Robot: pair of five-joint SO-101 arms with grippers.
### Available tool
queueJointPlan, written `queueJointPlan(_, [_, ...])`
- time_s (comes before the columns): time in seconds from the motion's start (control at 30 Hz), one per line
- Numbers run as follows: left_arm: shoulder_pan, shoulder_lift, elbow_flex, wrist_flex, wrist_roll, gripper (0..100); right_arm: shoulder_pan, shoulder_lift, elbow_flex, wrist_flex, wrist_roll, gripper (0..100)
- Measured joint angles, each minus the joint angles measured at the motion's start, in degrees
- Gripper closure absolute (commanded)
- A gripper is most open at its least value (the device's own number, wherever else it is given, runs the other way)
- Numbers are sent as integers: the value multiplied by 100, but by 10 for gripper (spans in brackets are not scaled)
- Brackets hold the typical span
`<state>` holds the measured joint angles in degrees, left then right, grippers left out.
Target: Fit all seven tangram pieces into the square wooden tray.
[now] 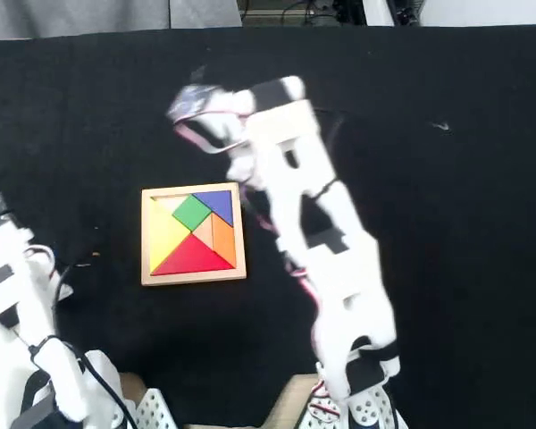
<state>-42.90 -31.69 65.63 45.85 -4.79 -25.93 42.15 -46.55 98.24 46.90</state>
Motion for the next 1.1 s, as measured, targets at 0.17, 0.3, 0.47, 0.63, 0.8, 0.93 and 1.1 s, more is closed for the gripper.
queueJointPlan(0.17, [-141, 0, 0, 0, 0, 970, -703, 0, 53, -484, 273, 913])
queueJointPlan(0.3, [-149, 0, 0, 0, 0, 970, -862, 0, 466, -993, 396, 913])
queueJointPlan(0.47, [-149, 0, 0, 0, 0, 970, -862, 0, 633, -1204, 404, 910])
queueJointPlan(0.63, [-149, 0, 0, 0, 0, 970, -844, 0, 633, -1240, 404, 913])
queueJointPlan(0.8, [-149, 18, 0, -88, 0, 969, -281, 0, 677, -1240, 545, 967])
queueJointPlan(0.93, [-149, 18, 0, -88, 0, 968, 0, 0, 1099, -1240, 712, 983])
queueJointPlan(1.1, [-149, 18, 0, -132, 0, 969, -9, 105, 1319, -1371, 712, 988])
